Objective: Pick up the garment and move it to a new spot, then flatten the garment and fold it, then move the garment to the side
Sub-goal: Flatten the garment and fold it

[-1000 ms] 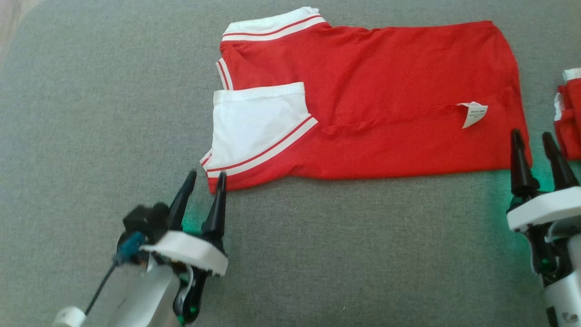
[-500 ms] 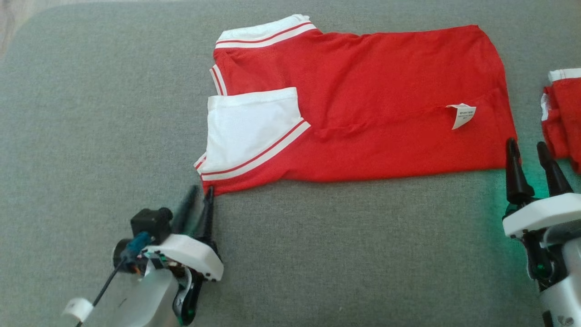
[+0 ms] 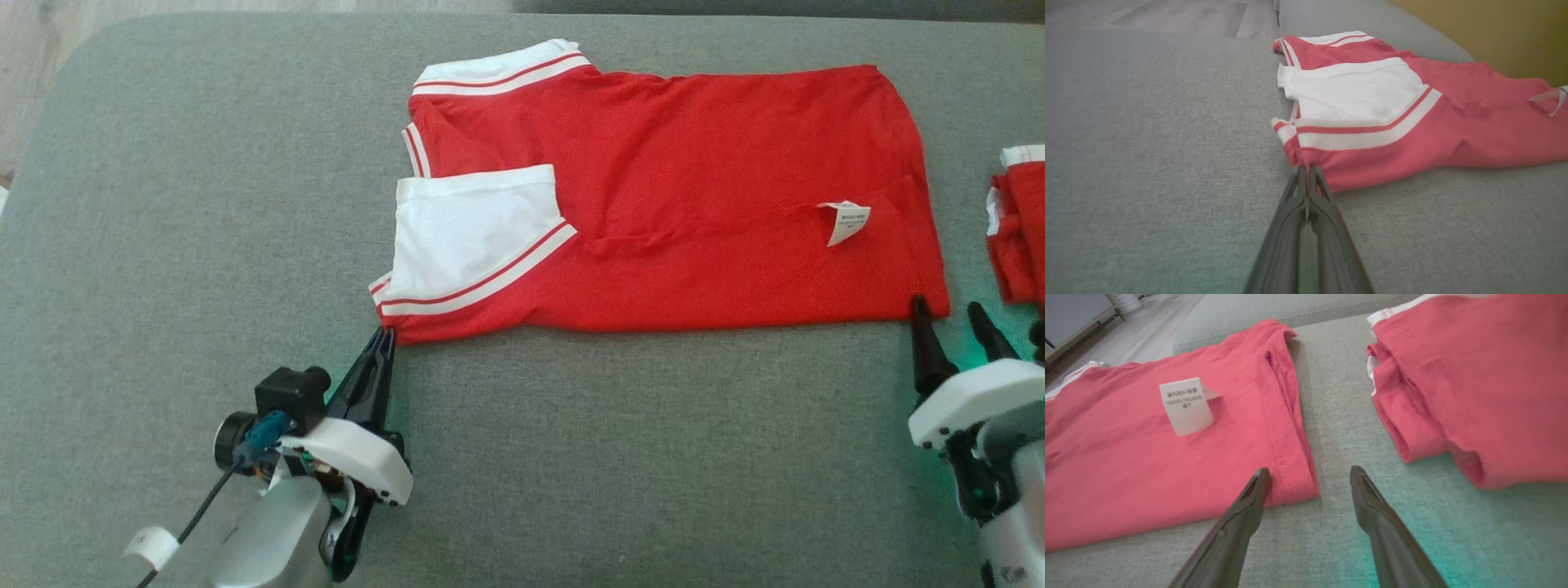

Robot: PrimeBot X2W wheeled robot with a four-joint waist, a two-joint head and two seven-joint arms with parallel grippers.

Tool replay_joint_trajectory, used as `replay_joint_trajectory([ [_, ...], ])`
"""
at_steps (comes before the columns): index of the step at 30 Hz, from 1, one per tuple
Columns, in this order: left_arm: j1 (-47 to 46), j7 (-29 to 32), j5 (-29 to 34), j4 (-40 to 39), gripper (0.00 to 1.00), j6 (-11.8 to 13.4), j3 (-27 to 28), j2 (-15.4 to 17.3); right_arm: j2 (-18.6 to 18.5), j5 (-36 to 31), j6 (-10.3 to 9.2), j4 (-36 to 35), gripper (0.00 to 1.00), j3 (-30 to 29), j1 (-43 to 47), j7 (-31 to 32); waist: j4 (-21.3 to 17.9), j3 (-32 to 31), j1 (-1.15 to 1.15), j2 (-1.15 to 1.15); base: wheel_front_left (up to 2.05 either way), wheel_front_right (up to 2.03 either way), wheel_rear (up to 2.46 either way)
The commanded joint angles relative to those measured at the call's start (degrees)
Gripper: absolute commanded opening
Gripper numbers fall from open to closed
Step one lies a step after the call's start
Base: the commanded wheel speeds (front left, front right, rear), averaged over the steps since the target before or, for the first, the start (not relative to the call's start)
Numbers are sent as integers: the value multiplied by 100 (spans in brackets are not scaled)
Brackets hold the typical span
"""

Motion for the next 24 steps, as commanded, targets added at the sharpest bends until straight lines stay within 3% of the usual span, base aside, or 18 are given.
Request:
replay_joint_trajectory([
  [1, -199, -86, 48, -193, 0, -28, 150, 167, -32, -96, -4, -59, 92, 71, -204, 77, 24, -1, 0, 0, 0, 0, 0],
  [2, -197, -89, 56, -222, 0, -25, 155, 176, -21, -119, -4, -2, 54, 68, -237, 139, 35, -5, 0, 0, 0, 0, 0],
  [4, -186, -92, 68, -263, 0, -20, 159, 194, -14, -146, -4, 89, 0, 77, -289, 245, 52, -22, 0, 0, 0, 0, 0],
  [15, 157, -102, 108, -552, 0, 37, 151, 330, -81, -108, -4, 101, 0, 110, -21, 311, 77, -409, 0, 0, 0, 0, 0],
  [24, 1391, 155, -25, -1417, 0, 215, 92, 809, -113, 152, -4, -573, 0, 178, 1064, 450, -155, -966, 0, 0, 0, 0, 0],
])
